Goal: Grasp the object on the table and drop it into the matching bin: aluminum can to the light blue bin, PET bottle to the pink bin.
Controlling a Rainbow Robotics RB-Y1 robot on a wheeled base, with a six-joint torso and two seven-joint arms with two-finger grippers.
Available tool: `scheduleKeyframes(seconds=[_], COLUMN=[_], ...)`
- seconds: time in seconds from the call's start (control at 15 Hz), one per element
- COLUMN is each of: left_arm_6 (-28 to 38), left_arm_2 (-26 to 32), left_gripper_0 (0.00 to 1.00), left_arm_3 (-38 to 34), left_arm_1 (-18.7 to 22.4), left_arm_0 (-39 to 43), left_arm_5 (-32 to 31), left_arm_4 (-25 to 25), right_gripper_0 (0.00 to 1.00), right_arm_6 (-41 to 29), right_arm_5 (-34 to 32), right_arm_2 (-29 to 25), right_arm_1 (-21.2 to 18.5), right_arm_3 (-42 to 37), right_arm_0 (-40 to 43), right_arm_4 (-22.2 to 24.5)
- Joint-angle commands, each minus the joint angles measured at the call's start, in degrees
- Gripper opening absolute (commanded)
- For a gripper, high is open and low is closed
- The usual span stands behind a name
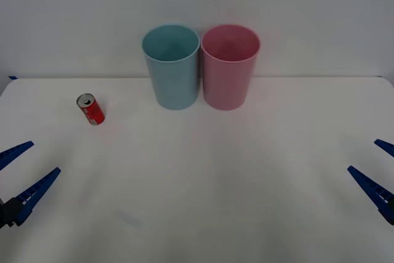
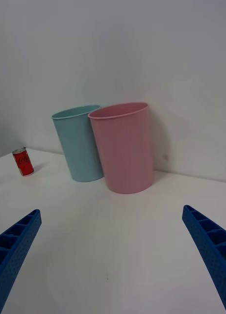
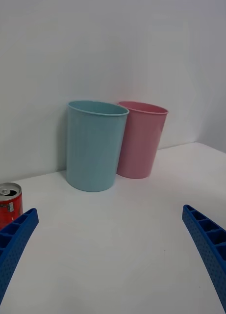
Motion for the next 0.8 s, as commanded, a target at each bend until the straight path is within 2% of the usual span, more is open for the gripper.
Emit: scheduleKeyframes(seconds=[0.07, 0.13, 0.6, 0.8], left_arm_6=[0.0, -0.18, -0.26, -1.67], left_arm_2=[0.0, 0.23, 0.15, -2.31], left_gripper_0=[1.0, 1.0, 1.0, 1.0], left_arm_3=[0.0, 1.66, 1.84, 1.93], left_arm_1=[0.0, -1.11, -0.59, -0.68], left_arm_0=[0.0, 0.39, 1.8, 3.64], left_arm_5=[0.0, -0.14, 1.36, 7.42], left_arm_4=[0.0, 0.33, 1.65, 1.56], right_gripper_0=[1.0, 1.0, 1.0, 1.0], right_arm_6=[0.0, 0.0, 0.0, 0.0], right_arm_5=[0.0, 0.0, 0.0, 0.0], right_arm_2=[0.0, 0.0, 0.0, 0.0], right_arm_1=[0.0, 0.0, 0.0, 0.0], right_arm_3=[0.0, 0.0, 0.0, 0.0], right_arm_0=[0.0, 0.0, 0.0, 0.0], right_arm_4=[0.0, 0.0, 0.0, 0.0])
